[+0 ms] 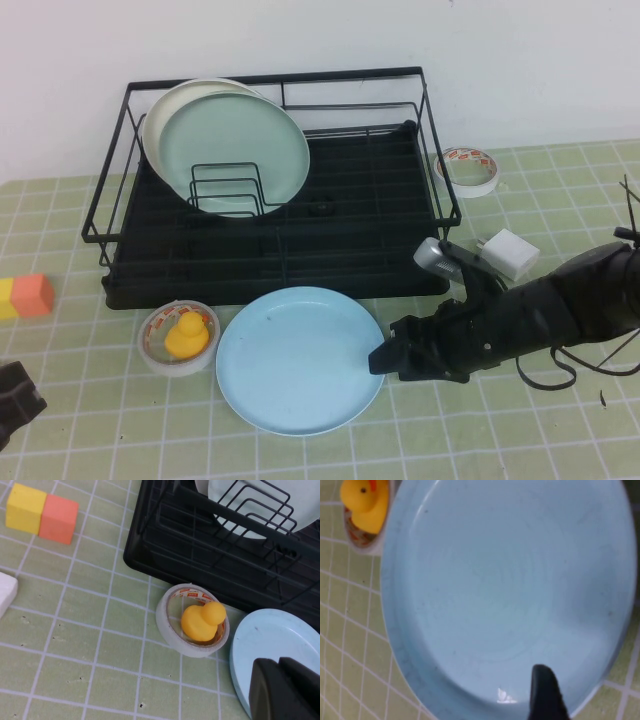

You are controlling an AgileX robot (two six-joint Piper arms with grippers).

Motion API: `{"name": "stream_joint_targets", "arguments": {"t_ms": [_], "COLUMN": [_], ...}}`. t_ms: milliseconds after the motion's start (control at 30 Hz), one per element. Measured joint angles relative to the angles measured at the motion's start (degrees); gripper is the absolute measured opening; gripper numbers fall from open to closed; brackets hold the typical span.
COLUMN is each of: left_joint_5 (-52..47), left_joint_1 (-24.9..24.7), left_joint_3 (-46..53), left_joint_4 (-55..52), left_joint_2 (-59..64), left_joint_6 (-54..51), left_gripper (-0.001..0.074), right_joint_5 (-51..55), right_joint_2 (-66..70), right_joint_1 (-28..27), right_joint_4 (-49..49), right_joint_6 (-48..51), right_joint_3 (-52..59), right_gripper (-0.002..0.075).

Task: Place plate on rack
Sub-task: Pick up the plate from the table

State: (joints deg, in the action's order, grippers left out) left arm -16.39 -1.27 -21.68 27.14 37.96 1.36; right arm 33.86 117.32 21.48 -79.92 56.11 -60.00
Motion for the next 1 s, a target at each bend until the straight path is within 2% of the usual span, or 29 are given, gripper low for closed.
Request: {"name": "stream_joint_targets", "arguments": {"t_ms": [233, 633, 1000], "left_joint_5": [0.00, 0.00, -0.20], "left_joint_1": [0.00, 0.00, 0.00], "left_joint_3": [0.00, 0.00, 0.00], "left_joint_4": [0.00, 0.00, 2.68], "left_joint_2": [0.00, 0.00, 0.00], "left_joint_6": [0.00, 0.00, 0.00], "left_gripper": [-0.0002, -0.0002, -0.0002], "right_joint_5": [0.16, 3.36, 3.33], "right_joint_2": [1.98, 5.46, 6.65], "right_joint_1": [0.00, -0.11, -0.11], "right_joint_4": [-2.78, -9.78, -13.39], "right_joint_6": [1.54, 5.71, 6.07], "right_joint_3": [-0.59, -1.30, -1.30], "right_gripper": [0.0382, 0.0288, 0.0036]}}
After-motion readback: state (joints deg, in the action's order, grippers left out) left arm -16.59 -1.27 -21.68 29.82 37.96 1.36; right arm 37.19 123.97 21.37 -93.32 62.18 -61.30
